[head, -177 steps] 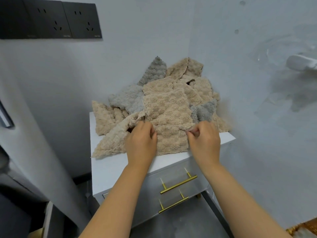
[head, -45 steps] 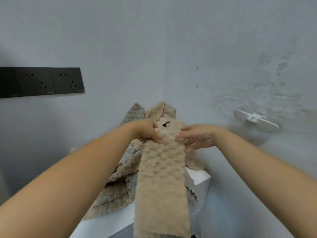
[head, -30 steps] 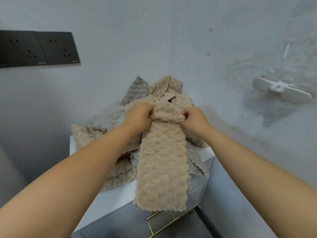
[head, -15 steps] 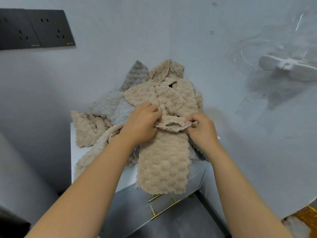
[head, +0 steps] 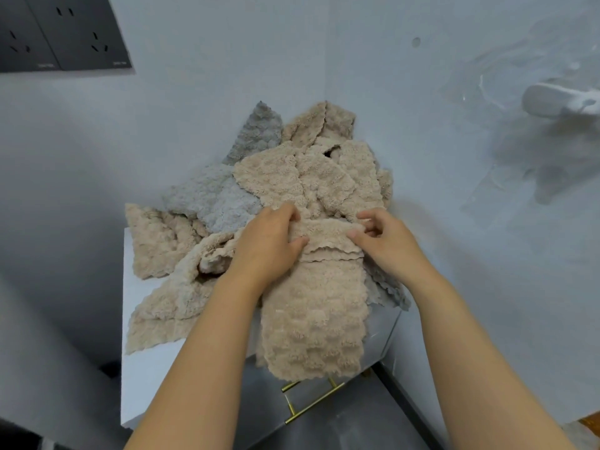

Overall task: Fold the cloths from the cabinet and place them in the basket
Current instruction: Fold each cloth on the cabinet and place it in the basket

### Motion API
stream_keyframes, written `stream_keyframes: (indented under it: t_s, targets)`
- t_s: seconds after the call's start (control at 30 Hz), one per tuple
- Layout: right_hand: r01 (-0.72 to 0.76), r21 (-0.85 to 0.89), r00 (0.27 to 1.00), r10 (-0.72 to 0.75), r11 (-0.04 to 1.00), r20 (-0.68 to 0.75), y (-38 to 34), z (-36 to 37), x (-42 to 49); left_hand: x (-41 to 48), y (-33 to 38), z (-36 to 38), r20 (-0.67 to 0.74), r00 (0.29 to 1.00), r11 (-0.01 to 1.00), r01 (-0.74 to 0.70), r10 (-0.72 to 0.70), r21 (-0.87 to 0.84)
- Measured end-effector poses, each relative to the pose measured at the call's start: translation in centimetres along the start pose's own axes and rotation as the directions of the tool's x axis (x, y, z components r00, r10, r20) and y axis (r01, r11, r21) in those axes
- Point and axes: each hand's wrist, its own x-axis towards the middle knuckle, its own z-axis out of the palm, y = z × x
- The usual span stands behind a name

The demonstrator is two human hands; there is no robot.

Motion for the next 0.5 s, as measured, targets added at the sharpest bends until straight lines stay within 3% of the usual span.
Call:
stream_keyframes:
  t_s: [0.17, 0.3, 0.37, 0.43, 0.5]
  targets:
    - [-0.045, -0.035, 0.989, 0.049, 0.998, 0.137, -0.1, -0.3, 0.3, 0.2, -0.7, -1.0, 0.110, 0.994, 1.000, 0.008, -0.008, 0.001]
    - [-0.048, 0.095, 0.991, 0.036, 0.994, 0.129, -1.0, -0.8, 0.0, 0.1, -0.7, -1.7, 0.161, 0.987, 0.997, 0.022, -0.011, -0.069]
    - [-0.061, 0.272, 0.992, 0.029, 0.960, 0.120, -1.6, -1.2, -0.3, -0.1, 0.0, -2.2, 0.132, 0.990, 0.965, 0.085, -0.053, -0.248]
    - [-0.033, 0.429, 0.995, -0.010, 0.902, 0.097, -2.4, -1.5, -0.4, -0.2, 0.8, -2.7, 0.074, 0.991, 0.866, 0.132, -0.110, -0.482]
    - [0.051, 0.383, 0.998, -0.056, 0.922, 0.004, -3.0, -1.8, -0.4, -0.3, 1.3, -2.9, 0.048, 0.987, 0.762, 0.148, -0.152, -0.631]
